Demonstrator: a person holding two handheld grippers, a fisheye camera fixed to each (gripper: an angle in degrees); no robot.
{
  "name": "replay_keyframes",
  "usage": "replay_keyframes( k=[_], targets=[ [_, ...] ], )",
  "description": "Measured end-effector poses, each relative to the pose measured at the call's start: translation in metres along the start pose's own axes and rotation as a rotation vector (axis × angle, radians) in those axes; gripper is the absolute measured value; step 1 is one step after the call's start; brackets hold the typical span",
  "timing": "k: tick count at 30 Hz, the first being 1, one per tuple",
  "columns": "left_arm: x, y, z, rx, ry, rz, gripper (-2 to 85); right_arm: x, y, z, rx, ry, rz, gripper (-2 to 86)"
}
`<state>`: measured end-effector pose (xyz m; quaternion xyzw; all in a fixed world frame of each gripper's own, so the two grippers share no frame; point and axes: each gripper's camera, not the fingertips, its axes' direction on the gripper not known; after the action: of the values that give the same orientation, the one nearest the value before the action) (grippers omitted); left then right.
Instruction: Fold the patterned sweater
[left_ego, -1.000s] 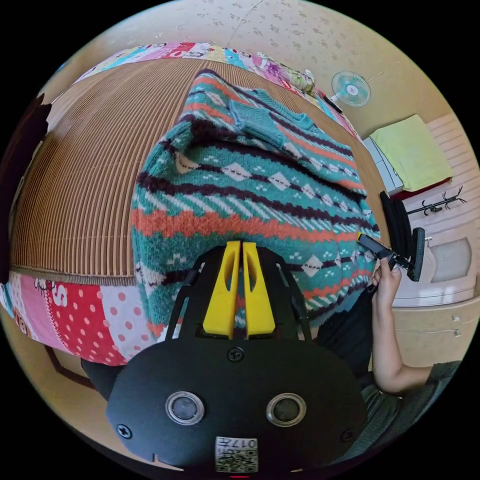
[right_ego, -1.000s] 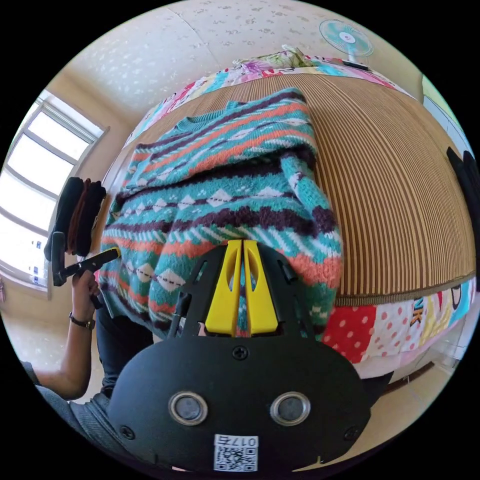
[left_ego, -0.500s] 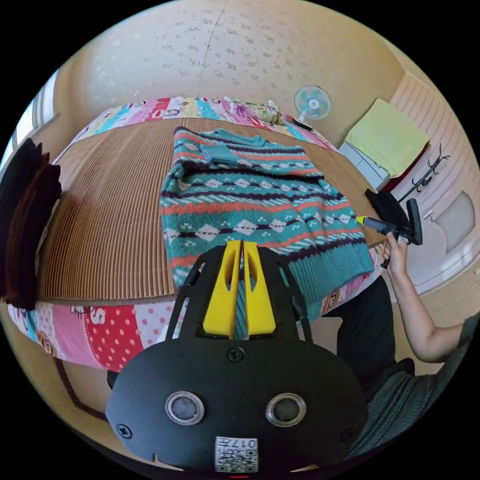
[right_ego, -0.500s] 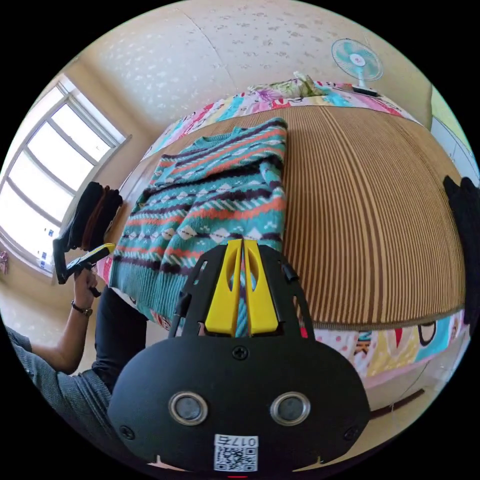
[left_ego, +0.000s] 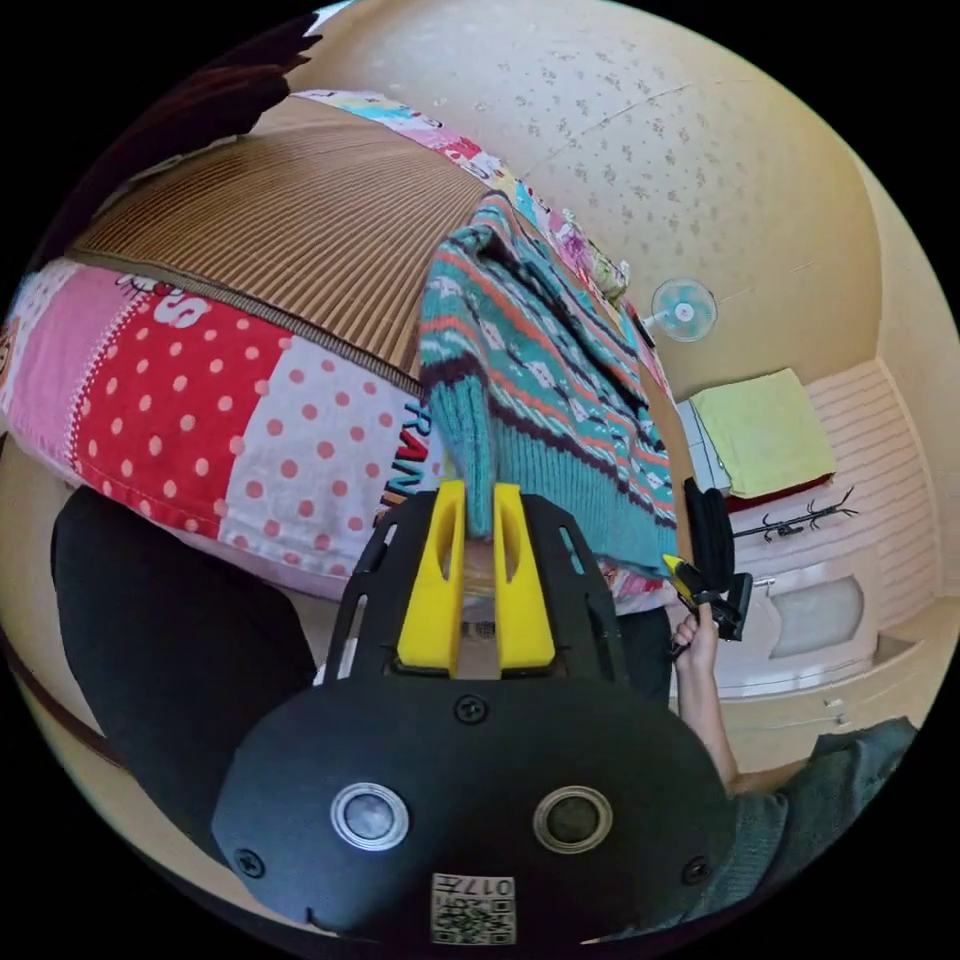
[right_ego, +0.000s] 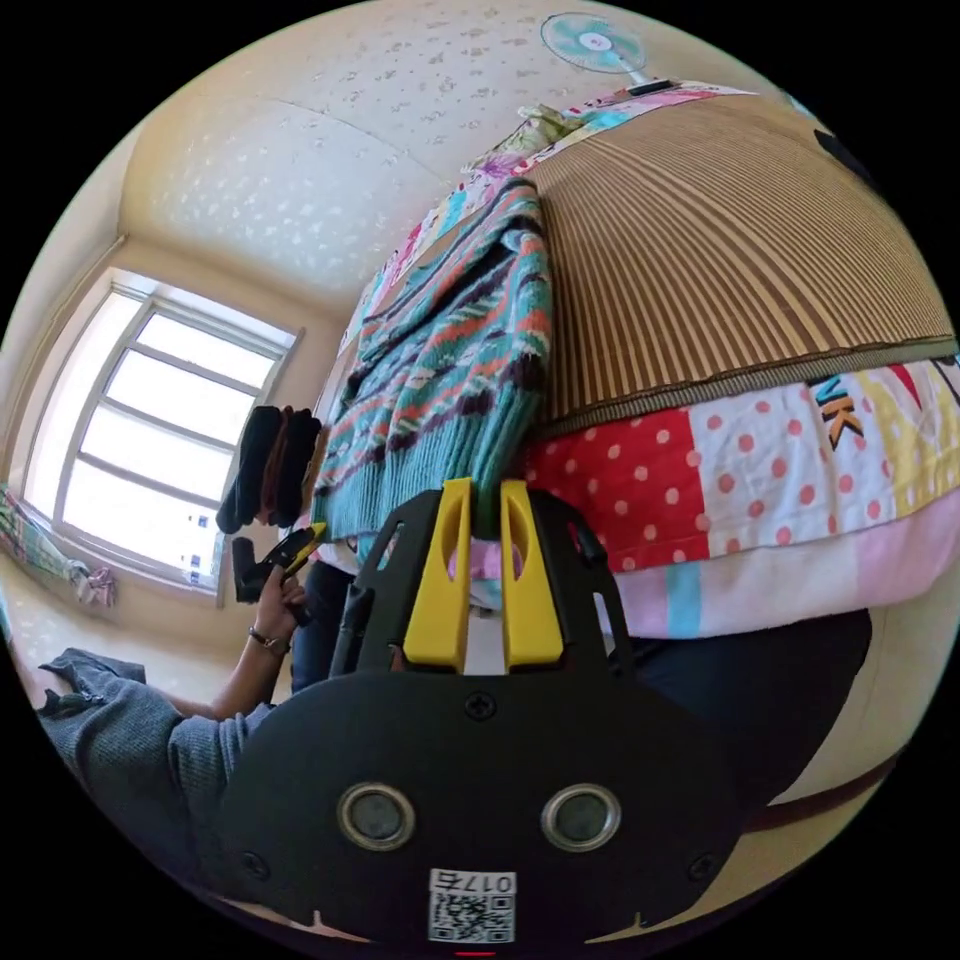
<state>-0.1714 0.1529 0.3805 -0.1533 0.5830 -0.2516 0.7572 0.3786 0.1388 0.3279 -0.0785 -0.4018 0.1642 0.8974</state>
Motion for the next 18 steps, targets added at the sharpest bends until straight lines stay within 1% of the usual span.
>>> replay_keyframes(
  k=[1, 2, 4, 5, 7, 8, 10, 12, 14, 16, 18],
  targets=[
    [-0.006, -0.004, -0.009, -0.023, 0.136, 0.024, 4.6, 0.001, -0.003, -0.008, -0.031, -0.085, -0.041, 3.8],
    [-0.010, -0.007, -0.015, -0.027, 0.223, 0.038, 4.5, 0.003, -0.005, -0.014, -0.039, -0.151, -0.064, 3.5],
    [-0.023, -0.013, -0.053, 0.039, 0.571, 0.084, 4.3, 0.008, -0.007, -0.049, 0.030, -0.489, -0.177, 2.9],
    [-0.025, -0.012, -0.065, 0.068, 0.619, 0.099, 4.3, 0.007, -0.006, -0.058, 0.047, -0.561, -0.216, 2.8],
    [-0.022, -0.006, -0.114, 0.195, 0.755, 0.209, 4.3, -0.001, 0.006, -0.093, 0.146, -0.764, -0.388, 2.5],
    [-0.021, -0.003, -0.126, 0.225, 0.796, 0.241, 4.3, -0.001, 0.010, -0.102, 0.175, -0.817, -0.422, 2.5],
    [-0.018, 0.007, -0.164, 0.322, 0.966, 0.354, 4.3, -0.004, 0.025, -0.128, 0.265, -0.992, -0.556, 2.3],
    [-0.010, 0.009, -0.179, 0.346, 1.023, 0.426, 4.2, -0.005, 0.031, -0.141, 0.311, -1.034, -0.610, 2.1],
    [0.003, 0.003, -0.183, 0.326, 0.974, 0.445, 4.2, -0.002, 0.025, -0.146, 0.324, -0.972, -0.559, 2.0],
    [0.017, -0.015, -0.172, 0.282, 0.760, 0.391, 4.2, 0.011, 0.005, -0.141, 0.293, -0.768, -0.384, 1.9],
    [0.023, -0.036, -0.156, 0.269, 0.657, 0.331, 4.3, 0.023, -0.016, -0.133, 0.293, -0.691, -0.274, 2.0]
  ],
)
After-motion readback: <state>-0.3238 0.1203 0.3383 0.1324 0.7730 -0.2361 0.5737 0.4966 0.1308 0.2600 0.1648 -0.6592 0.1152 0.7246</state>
